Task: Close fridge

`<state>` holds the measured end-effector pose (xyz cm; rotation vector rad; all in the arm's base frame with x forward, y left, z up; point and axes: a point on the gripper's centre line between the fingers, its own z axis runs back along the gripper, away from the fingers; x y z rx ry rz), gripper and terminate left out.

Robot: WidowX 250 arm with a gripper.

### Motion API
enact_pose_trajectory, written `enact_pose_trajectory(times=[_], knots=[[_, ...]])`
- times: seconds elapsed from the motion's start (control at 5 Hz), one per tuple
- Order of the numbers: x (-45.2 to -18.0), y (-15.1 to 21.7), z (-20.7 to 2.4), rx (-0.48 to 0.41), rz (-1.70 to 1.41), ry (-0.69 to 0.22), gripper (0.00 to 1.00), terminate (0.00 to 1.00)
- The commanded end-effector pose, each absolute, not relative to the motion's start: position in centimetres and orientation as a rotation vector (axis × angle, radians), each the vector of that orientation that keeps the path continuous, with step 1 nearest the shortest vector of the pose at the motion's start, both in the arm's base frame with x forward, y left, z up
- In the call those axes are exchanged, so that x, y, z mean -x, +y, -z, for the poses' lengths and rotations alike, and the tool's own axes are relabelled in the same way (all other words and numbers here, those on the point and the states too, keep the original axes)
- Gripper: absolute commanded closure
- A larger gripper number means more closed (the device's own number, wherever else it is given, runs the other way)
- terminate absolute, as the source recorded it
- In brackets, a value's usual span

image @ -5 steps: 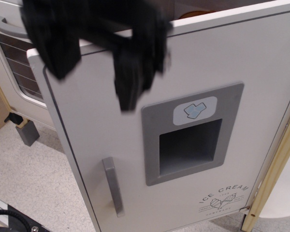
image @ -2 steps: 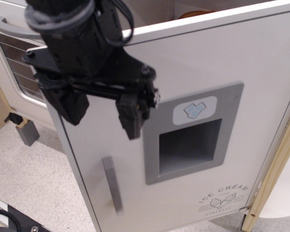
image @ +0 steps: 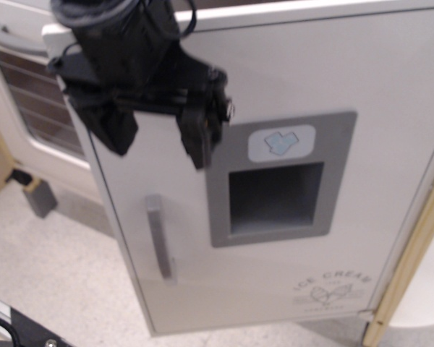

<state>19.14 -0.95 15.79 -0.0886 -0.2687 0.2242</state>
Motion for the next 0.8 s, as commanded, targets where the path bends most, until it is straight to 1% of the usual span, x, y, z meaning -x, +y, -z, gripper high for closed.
enact_pose_trajectory(times=[0.0, 0.2, 0.4, 0.6], knots=[[-22.2, 0.1, -17.0, 0.100, -0.257, -0.352, 0.00, 0.00], [-23.3, 0.5, -17.0, 0.095, -0.267, -0.425, 0.00, 0.00], [-24.4, 1.2, -17.2, 0.077, -0.280, -0.518, 0.00, 0.00], [-25.3, 1.5, -17.2, 0.067, -0.286, -0.543, 0.00, 0.00]])
